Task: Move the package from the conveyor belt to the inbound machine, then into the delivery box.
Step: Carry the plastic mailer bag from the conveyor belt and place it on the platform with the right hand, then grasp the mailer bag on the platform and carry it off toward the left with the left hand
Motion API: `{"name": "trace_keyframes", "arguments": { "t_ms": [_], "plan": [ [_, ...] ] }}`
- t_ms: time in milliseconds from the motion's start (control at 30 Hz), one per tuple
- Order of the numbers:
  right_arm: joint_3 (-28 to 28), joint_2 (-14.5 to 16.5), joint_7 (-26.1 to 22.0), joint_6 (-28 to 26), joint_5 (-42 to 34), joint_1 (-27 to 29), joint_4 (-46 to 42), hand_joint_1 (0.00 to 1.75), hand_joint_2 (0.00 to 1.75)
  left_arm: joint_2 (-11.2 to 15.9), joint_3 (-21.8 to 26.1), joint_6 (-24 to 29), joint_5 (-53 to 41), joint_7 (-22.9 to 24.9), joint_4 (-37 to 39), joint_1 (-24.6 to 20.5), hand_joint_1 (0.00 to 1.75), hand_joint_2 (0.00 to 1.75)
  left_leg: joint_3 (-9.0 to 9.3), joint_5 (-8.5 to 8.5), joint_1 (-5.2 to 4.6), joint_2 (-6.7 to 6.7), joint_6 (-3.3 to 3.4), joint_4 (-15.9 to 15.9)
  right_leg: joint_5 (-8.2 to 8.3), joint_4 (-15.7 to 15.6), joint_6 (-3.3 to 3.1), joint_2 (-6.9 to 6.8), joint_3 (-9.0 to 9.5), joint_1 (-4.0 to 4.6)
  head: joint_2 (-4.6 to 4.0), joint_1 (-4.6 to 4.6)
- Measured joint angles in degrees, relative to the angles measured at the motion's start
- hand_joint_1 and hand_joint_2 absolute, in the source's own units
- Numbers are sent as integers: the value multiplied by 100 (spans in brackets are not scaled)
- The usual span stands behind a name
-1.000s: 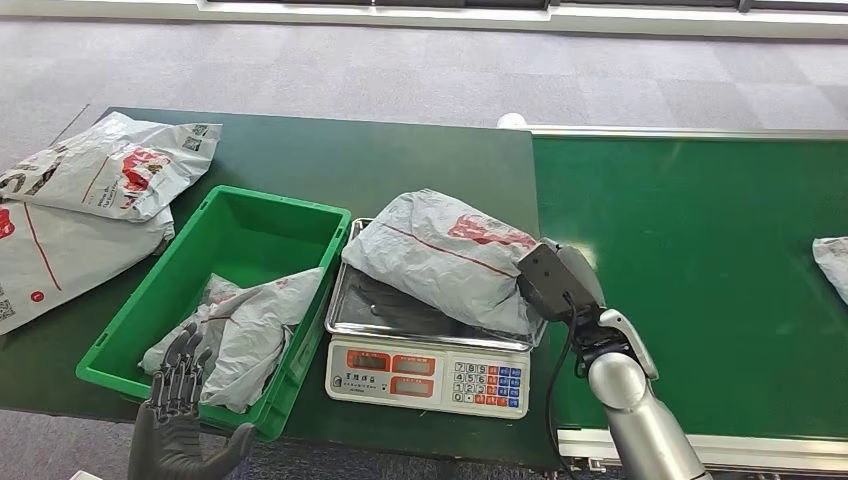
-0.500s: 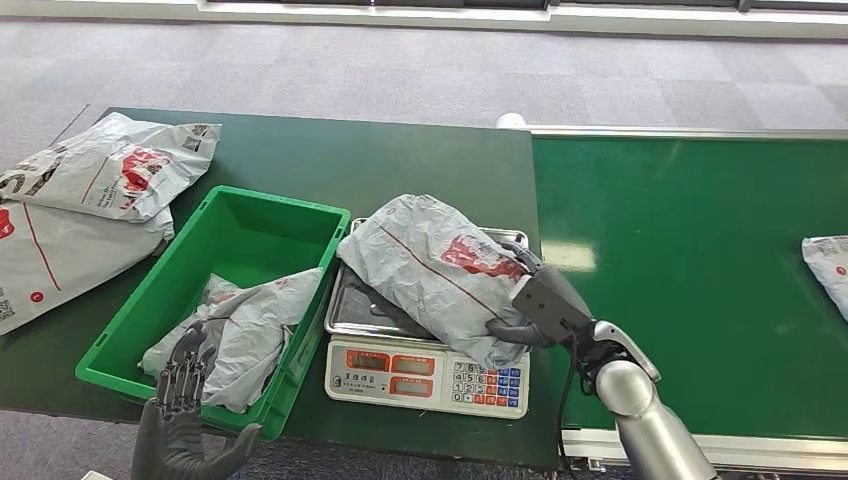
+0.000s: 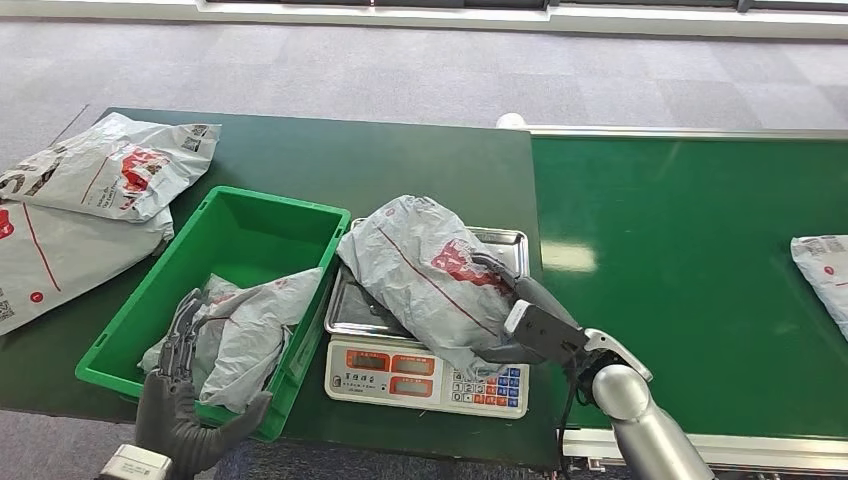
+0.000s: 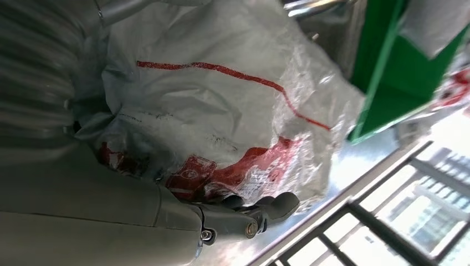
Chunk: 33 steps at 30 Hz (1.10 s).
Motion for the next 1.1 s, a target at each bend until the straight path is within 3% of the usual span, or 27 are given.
{"name": "trace_keyframes", "arguments": {
  "t_ms": [133,233,367,500,633,700,1033,1100],
  "plan": [
    [-32,-86,-370,89,-313,267,-294,0,175,263,-370,960,-917,511,-234,-306,0,175,0,0,1,-2,-1,0,0,0,0,-2,0,1,0,-1],
    [-219,-115,-440,-308,-199,645,-678,0,175,463,-718,1305,-1521,980,-348,-550,0,175,-3,0,0,-6,0,1,-1,-1,0,-6,-3,-1,0,-1],
    [-680,-104,-160,-1459,535,1197,-1306,0,175,674,-1286,1333,-2181,1855,-320,-1062,0,175,-8,0,-2,-11,0,3,0,-2,1,-15,-7,-3,0,1],
    [-1200,84,252,-3018,1409,1800,-1945,0,175,729,-1899,934,-2670,2848,106,-1850,0,175,-8,1,-6,-13,2,4,4,-3,5,-18,-3,-5,0,0],
    [-1668,408,453,-4654,1492,2272,-2285,0,175,705,-2375,525,-2806,3463,792,-2461,0,175,-5,1,-6,-4,1,4,7,-2,4,-6,-4,-5,0,1],
    [-1766,527,446,-5174,1409,2398,-2304,0,175,677,-2538,402,-2723,3572,1150,-2675,0,175,-5,1,-6,6,1,3,9,-2,4,6,-8,-5,0,2],
    [-1886,751,397,-5486,1302,2544,-2304,0,175,600,-2880,347,-2613,3619,1965,-3087,0,175,-6,1,-5,19,1,2,14,-1,1,24,-15,-4,0,1],
    [-1928,827,49,-5630,997,2544,-2317,0,175,591,-2900,171,-2443,3647,2047,-3132,0,175,-7,1,-5,18,1,2,14,-1,1,23,-15,-4,0,1]
  ]
}}
